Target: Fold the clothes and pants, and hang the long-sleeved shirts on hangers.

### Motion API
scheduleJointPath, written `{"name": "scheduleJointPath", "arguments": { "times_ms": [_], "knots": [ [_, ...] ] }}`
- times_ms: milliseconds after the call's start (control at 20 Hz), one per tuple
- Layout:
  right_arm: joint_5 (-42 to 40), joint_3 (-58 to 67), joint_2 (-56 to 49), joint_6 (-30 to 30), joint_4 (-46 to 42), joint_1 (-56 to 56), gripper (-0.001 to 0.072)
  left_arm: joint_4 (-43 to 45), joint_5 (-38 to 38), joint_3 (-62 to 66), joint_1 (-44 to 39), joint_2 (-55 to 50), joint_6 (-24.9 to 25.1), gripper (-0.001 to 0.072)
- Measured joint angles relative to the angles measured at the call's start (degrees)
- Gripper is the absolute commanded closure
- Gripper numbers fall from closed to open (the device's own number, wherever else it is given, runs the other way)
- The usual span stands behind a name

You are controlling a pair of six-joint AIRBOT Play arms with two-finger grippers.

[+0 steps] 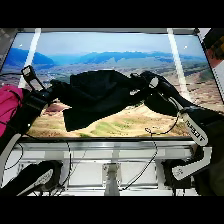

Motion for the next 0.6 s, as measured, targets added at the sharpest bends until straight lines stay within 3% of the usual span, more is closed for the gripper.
{"name": "scheduleJointPath", "arguments": {
  "times_ms": [250,600],
  "knots": [
    [8.6,0.0,2.8,5.1,-3.2,0.4,0.0703,0.1,0.0,0.0,0.0,0.0,0.0,0.0687],
    [25.2,1.3,18.9,17.2,-12.0,-1.4,0.0704,1.2,1.0,0.0,0.0,0.0,0.3,0.0687]
  ]
}}
